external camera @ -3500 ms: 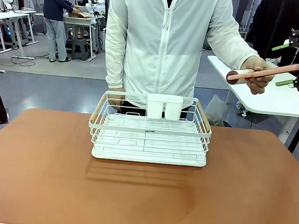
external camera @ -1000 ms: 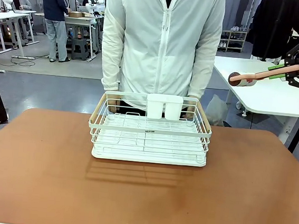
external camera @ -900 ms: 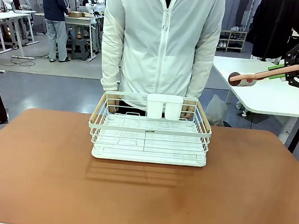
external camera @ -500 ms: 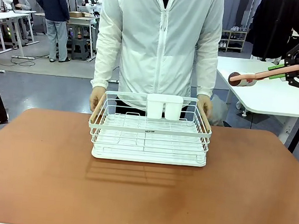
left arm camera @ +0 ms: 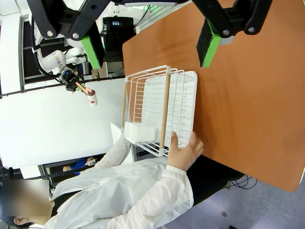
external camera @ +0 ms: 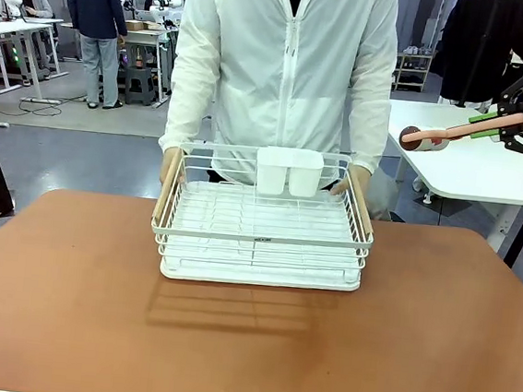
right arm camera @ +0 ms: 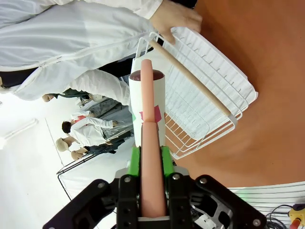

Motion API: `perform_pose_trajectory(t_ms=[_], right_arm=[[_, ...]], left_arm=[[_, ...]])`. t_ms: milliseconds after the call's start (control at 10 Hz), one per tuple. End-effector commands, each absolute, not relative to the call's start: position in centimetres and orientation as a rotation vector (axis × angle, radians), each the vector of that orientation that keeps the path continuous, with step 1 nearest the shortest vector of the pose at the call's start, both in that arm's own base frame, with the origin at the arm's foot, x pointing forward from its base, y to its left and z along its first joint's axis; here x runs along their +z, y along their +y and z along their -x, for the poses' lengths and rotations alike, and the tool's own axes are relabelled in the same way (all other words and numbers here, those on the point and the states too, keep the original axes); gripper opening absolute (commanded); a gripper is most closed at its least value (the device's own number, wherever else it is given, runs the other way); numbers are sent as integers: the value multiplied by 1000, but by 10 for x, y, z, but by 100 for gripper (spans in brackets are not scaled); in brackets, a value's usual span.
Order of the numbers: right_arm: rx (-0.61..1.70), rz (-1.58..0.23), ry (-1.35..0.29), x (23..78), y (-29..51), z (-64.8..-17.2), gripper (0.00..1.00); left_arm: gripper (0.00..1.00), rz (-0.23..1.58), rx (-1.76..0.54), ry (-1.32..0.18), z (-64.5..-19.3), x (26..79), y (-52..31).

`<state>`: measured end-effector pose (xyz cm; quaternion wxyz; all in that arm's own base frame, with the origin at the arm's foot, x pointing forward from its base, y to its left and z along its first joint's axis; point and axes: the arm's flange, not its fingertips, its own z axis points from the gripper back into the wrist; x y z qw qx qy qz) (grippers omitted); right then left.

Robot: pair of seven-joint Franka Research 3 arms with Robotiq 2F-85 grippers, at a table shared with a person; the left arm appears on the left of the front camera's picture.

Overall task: Clean the table.
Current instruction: Clean the table with the Lint Roller when the human lifts the Dish drying rack.

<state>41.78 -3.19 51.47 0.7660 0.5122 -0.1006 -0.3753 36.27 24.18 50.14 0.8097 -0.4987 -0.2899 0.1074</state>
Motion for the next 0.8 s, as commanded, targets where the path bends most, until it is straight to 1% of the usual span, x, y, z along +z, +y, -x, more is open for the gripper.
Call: perform_pose_trajectory(t_ms=[0, 700], right_arm=[[-814, -1113, -218, 515, -31, -418, 0], [-814, -1113, -218, 515, -31, -418, 0]], left_arm=[[100, 1086, 221, -630, -361, 502, 243], [100, 1086, 221, -630, -361, 502, 243]])
